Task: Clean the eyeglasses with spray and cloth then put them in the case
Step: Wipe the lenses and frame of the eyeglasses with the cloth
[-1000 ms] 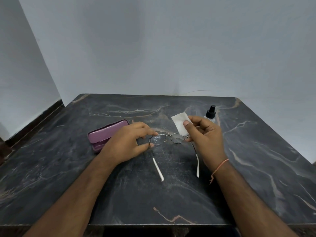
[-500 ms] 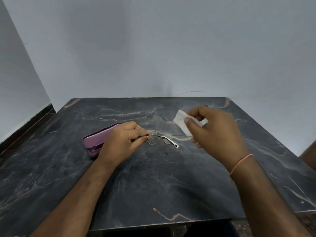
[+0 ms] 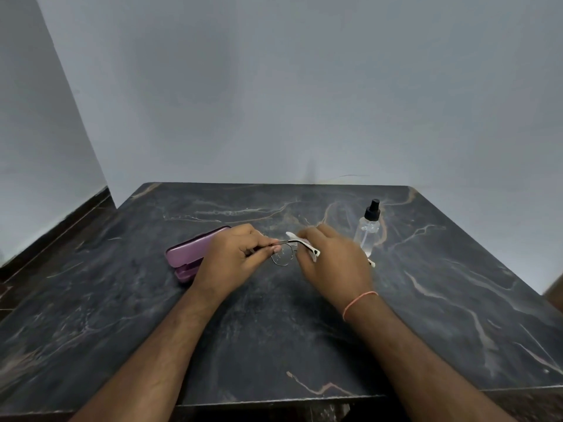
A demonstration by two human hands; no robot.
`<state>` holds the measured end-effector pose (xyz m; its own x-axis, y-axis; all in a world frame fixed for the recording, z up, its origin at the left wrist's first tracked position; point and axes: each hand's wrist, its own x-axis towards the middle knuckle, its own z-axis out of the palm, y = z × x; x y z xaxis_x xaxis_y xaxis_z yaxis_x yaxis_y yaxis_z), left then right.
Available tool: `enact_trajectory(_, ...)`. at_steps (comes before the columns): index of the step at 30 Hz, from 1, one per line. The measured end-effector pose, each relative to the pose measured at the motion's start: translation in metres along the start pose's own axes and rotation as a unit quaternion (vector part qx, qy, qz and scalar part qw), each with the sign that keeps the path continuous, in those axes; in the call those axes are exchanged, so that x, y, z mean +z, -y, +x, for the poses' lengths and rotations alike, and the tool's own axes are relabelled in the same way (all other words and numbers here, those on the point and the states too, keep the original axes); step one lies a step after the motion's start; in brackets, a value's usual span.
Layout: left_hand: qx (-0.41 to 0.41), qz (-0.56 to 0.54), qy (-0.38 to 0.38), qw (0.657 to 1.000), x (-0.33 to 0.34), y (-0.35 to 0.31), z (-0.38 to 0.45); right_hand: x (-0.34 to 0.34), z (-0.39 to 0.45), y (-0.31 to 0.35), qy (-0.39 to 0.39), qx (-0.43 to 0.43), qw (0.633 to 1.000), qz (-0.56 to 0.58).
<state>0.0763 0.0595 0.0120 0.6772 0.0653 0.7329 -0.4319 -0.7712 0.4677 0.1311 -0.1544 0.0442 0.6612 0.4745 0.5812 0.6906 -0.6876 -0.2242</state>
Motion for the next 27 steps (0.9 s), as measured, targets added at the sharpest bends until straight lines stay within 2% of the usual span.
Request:
enact_trajectory(4, -0.008, -0.003, 0.005, 1.000, 0.002, 0.000, 0.001, 0.019, -0.006, -0.008, -0.011, -0.037, 0.999, -0.030)
enact_trajectory(12, -0.001, 0.001, 0.017, 1.000, 0.002, 0.001, 0.000, 0.035, -0.010, -0.012, -0.022, -0.040, 0.997, 0.068)
enact_trajectory(18, 0.009, 0.002, -0.008, 1.000, 0.003, -0.002, -0.001, 0.034, -0.013, -0.014, -0.013, -0.072, 0.985, 0.159)
enact_trajectory(25, 0.031, 0.032, 0.001, 0.999, 0.002, -0.008, 0.000, 0.033, -0.011, -0.015, -0.045, -0.054, 0.994, 0.082)
enact_trajectory(27, 0.037, 0.038, 0.004, 0.999, 0.003, -0.008, 0.000, 0.035, -0.009, -0.013, -0.045, -0.052, 0.993, 0.097)
